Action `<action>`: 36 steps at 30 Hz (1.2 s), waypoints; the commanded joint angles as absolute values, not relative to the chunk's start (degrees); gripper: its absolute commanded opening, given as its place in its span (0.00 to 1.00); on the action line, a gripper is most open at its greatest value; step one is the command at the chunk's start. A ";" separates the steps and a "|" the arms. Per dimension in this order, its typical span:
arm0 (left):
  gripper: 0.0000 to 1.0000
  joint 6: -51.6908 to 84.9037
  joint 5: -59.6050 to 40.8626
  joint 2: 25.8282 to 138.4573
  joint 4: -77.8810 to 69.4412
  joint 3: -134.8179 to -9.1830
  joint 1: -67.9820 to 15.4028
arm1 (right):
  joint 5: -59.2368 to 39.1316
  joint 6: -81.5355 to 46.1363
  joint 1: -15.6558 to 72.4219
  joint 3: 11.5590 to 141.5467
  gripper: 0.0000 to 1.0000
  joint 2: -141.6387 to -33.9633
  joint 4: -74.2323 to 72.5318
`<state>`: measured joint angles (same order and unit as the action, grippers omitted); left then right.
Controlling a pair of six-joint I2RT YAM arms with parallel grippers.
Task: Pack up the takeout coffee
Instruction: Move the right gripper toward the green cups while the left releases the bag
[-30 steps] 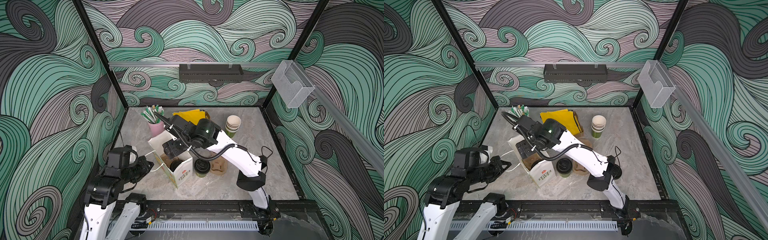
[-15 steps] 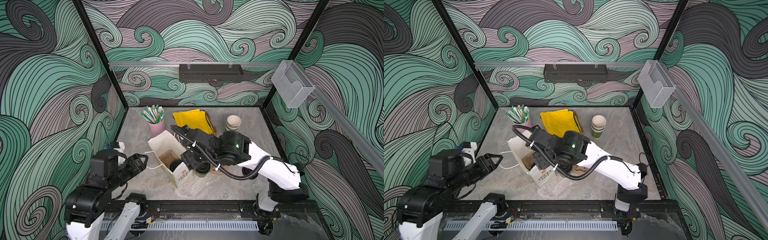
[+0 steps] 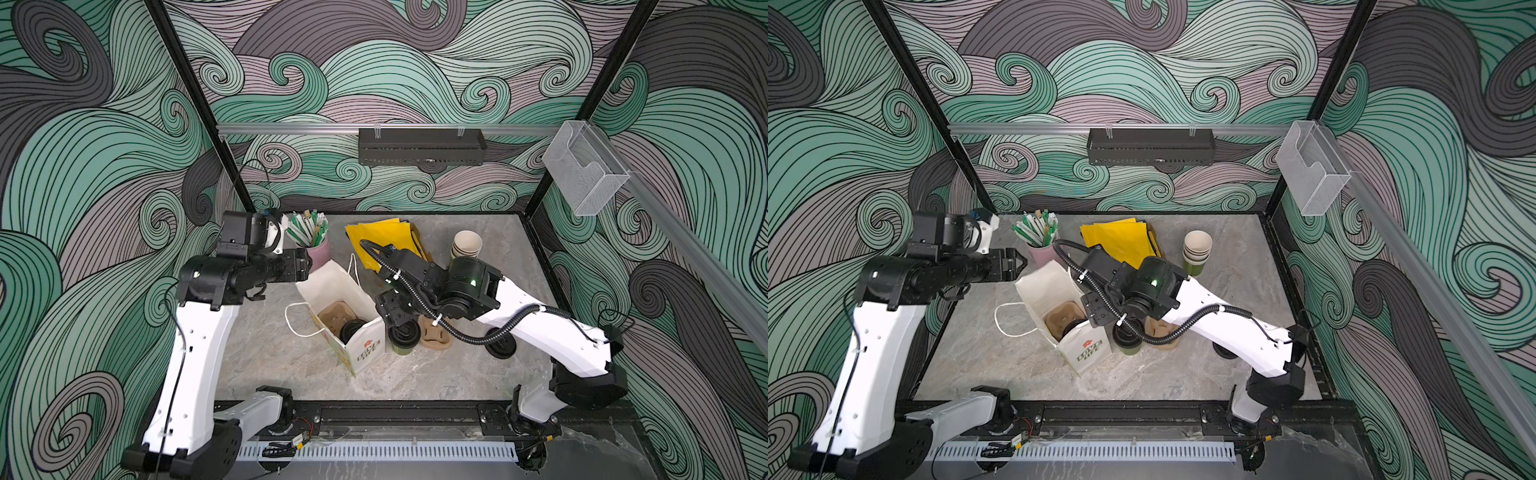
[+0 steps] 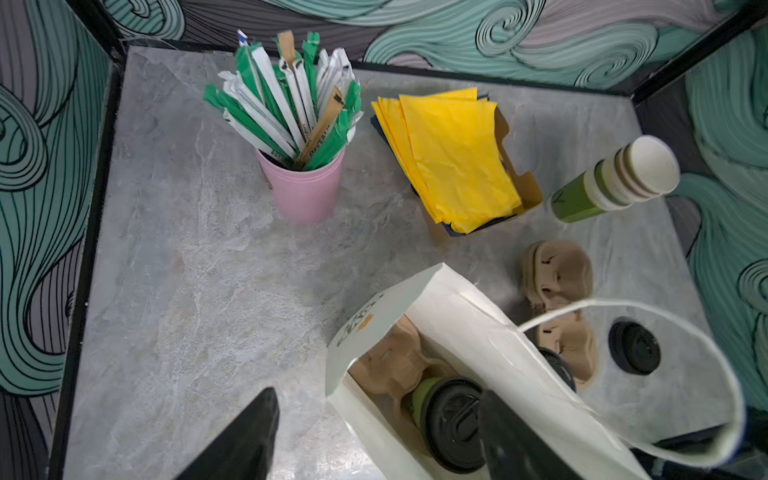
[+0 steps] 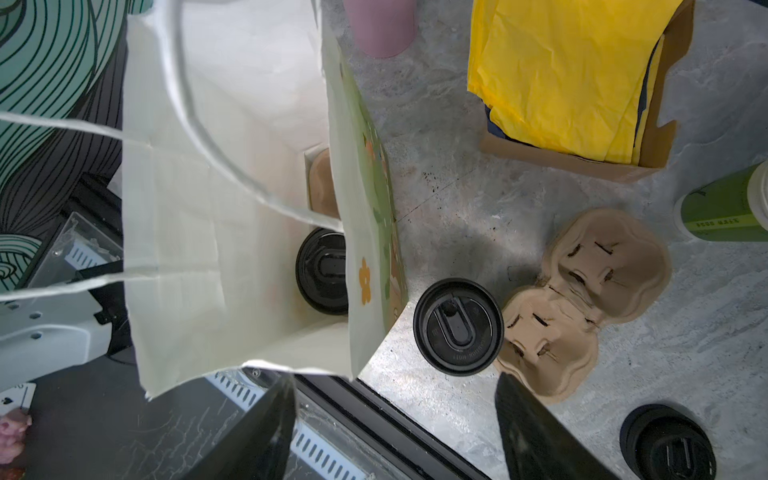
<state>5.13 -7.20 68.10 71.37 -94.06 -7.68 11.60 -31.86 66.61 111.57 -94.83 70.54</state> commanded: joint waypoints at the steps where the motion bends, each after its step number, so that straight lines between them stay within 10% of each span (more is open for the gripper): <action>1: 0.78 -5.40 -8.41 69.22 70.25 -93.66 -7.97 | 9.51 -30.76 66.62 113.13 0.73 -98.67 67.25; 22: 0.75 -14.70 -7.30 67.30 65.62 -84.35 -7.95 | 5.89 -20.16 64.38 117.85 0.03 -106.85 66.61; 36: 0.67 -17.75 -1.12 69.72 64.09 -84.99 -7.78 | 1.15 -7.58 57.67 125.45 0.00 -112.88 66.97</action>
